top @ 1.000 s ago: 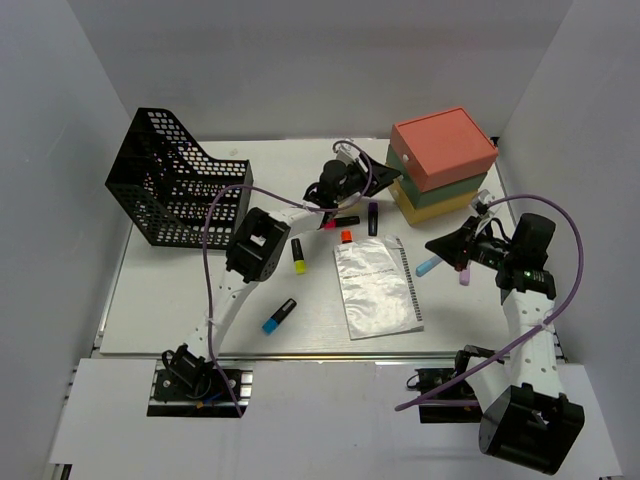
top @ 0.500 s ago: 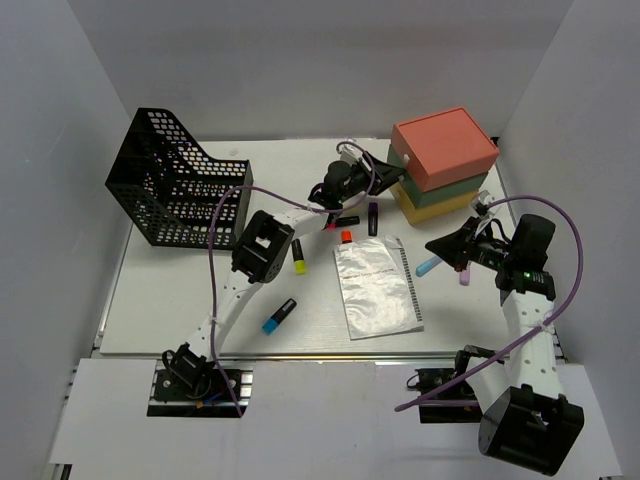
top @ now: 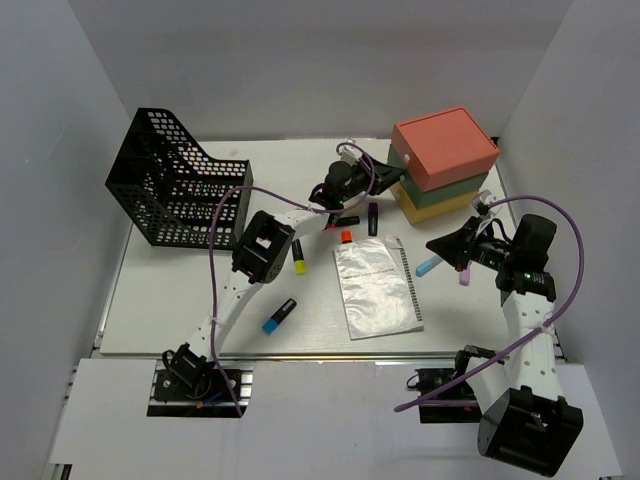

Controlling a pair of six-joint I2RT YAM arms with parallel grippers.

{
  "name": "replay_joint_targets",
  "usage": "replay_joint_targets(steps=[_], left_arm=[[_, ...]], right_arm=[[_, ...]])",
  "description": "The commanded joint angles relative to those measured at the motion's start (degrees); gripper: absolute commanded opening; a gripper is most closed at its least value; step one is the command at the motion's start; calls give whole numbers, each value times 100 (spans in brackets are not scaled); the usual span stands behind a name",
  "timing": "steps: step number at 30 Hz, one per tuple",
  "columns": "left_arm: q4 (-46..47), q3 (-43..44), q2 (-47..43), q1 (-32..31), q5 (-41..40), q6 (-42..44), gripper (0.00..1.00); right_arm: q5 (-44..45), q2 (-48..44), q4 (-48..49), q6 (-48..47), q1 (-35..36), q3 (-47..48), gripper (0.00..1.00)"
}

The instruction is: Organize the desk

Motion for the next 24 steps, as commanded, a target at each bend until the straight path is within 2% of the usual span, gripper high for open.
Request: replay_joint_targets(steps=[1,6,14,20,24], left_arm=[[101,74,-106,-93,-40,-105,46],[127,38,-123,-93,4,-158,37],[241,-190,-255,-93,57,-202,28],[496,-760,-553,-93,22,-246,22],[847,-1488,-870,29,13,-272,21]], right_arm=[[-50,-93,179,8,-31,-22,0],[-41,-85,196,8,-40,-40,0],[3,-85,205,8,-49,-40,0],[11,-76,188,8,-66,-66,0],[3,-67,187,8,-66,-66,0]])
